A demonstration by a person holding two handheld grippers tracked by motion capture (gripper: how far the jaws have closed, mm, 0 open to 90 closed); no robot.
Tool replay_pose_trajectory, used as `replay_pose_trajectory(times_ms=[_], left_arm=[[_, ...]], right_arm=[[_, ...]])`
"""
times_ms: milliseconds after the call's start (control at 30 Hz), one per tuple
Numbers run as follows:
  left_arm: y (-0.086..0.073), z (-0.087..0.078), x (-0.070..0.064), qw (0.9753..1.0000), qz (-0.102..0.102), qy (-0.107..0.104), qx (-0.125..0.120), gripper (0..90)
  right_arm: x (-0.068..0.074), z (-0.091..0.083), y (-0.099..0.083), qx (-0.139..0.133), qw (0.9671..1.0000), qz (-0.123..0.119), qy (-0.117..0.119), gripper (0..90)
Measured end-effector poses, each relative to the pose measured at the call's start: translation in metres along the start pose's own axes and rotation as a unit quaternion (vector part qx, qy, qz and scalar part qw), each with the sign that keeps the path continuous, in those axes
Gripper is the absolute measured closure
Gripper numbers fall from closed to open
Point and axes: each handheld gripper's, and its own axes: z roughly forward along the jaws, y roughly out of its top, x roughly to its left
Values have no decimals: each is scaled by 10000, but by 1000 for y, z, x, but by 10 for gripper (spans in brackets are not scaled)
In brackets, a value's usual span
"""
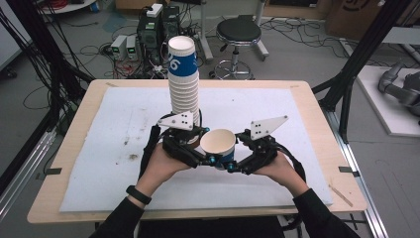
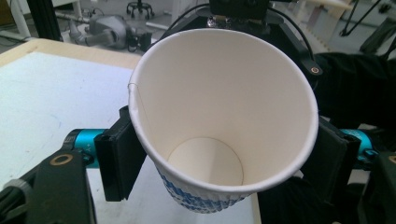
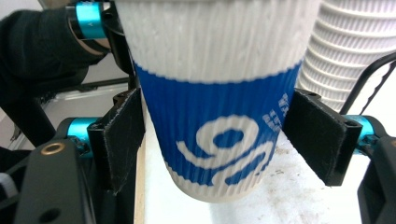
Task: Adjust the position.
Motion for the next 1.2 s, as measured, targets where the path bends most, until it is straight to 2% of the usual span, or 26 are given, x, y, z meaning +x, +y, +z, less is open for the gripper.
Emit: replay_pose_trajectory(times_ms=[100,400,533,700,733,800,867,933,967,1000,1200], left_arm=[[2,1,-2,9999,55,16,87,241],[4,-4,-1,10000,23,-22,9,241],[4,-4,-1,10000,16,-46,-1,241],[4,-3,-1,10000,-26,-40,-81,228],[4,-2,-2,9998,-92,-40,-196,213],[4,-2,-3,9996,-116,-39,-253,206],[3,0,-2,9991,-170,-86,-368,186],[1,1,-1,9971,-334,-191,-663,170],[1,1,-1,9967,-343,-210,-707,170],[-1,1,0,9951,-427,-250,-854,170],[-3,3,-1,9930,-479,-303,-1034,170]], right_arm=[[1,5,-1,93,10000,2,25,216],[0,12,-5,161,9999,38,45,218],[0,15,-6,182,9998,11,77,276],[0,14,-7,115,9999,-39,51,290],[0,13,-7,44,9999,-12,94,290],[-1,13,-7,9,9999,-17,112,290],[0,12,-8,-136,9998,5,126,291],[-1,10,-9,-264,9995,34,161,291],[-1,10,-8,-313,9993,60,198,291],[0,10,-8,-388,9990,58,201,292],[1,11,-8,-458,9987,59,218,291]])
